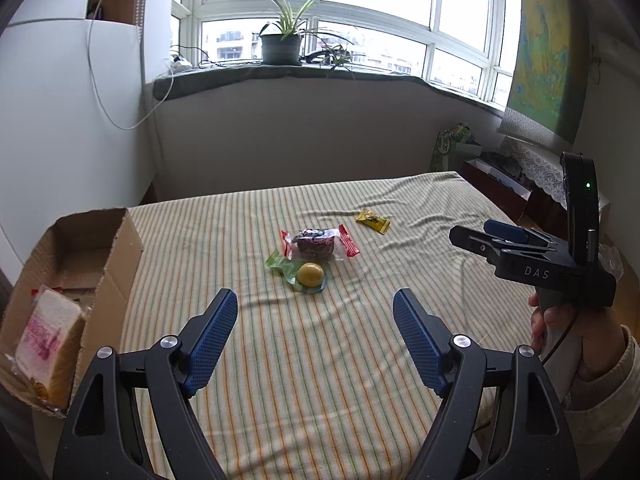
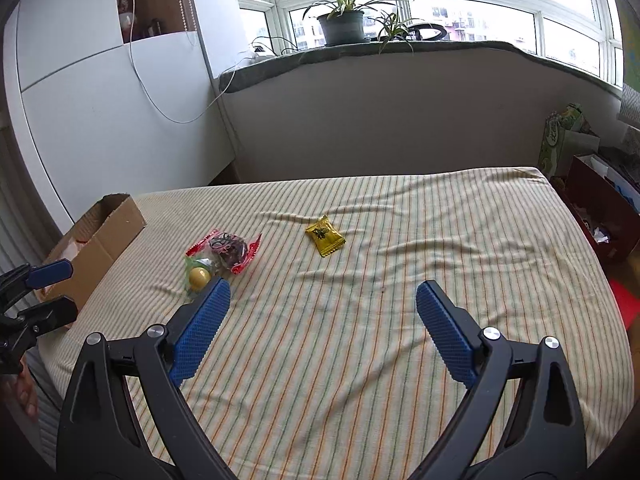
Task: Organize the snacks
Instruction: 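Move both tools back from the box toward the remaining snacks, then grasp the round yellow candy with the left tool while the right tool grasps the yellow packet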
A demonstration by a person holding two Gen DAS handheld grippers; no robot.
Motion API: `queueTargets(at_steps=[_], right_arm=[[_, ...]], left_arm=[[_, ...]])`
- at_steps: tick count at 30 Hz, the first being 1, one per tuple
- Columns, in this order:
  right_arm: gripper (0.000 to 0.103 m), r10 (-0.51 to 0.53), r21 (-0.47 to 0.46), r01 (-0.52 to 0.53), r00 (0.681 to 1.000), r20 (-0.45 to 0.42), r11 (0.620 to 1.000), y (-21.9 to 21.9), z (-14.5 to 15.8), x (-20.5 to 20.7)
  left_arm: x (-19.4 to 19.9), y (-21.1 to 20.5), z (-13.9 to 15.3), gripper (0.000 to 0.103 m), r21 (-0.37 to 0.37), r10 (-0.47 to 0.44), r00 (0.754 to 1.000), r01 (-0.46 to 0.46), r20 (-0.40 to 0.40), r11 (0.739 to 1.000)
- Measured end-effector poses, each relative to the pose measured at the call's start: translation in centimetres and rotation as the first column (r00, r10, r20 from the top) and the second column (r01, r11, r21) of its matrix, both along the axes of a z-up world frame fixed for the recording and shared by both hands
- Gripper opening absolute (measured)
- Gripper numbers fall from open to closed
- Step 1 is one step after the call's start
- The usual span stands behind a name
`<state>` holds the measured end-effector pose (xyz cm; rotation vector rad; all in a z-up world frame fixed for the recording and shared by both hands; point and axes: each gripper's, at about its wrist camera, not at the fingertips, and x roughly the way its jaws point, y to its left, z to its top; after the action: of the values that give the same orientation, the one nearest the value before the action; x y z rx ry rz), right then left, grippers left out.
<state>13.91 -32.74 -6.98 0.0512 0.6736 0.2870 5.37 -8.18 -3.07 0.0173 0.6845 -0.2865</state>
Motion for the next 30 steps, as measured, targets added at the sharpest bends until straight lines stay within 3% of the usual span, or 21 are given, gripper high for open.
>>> queueTargets(at_steps=[9, 13, 18, 27, 30], right_arm=[[0.096, 0.074, -0.160, -0.089, 0.992, -0.099, 0.983, 2.2, -2.4, 6.6], [0.096, 0.100, -0.215, -0.129, 0.985, -0.141, 0.968, 3.6, -4.0, 9.7], [0.096, 0.128, -0.232, -0.163, 0.979, -0.159, 0.959, 4.5, -4.8, 11.3], [0.096, 0.156, -0.263, -0.207, 0.967, -0.200, 0.942, 6.0, -5.7, 12.9], [0.088, 0.191, -0.241, -0.239, 0.959, -0.209, 0.940, 6.5, -5.8, 13.3]], left_arm=[[4.8, -1.0, -3.7, 0.080, 0.020, -0.014, 0.994, 0.016, -0.111, 1.000], [7.6, -0.9, -5.6, 0.080, -0.013, -0.008, 0.983, 0.006, -0.181, 1.000], [9.1, -0.3, -6.6, 0.080, -0.046, 0.005, 0.975, -0.015, -0.223, 0.999], [10.4, -1.0, -7.4, 0.080, -0.040, -0.009, 0.968, -0.001, -0.250, 0.999], [10.9, -2.2, -7.6, 0.080, -0.015, -0.015, 0.967, 0.012, -0.253, 1.000]])
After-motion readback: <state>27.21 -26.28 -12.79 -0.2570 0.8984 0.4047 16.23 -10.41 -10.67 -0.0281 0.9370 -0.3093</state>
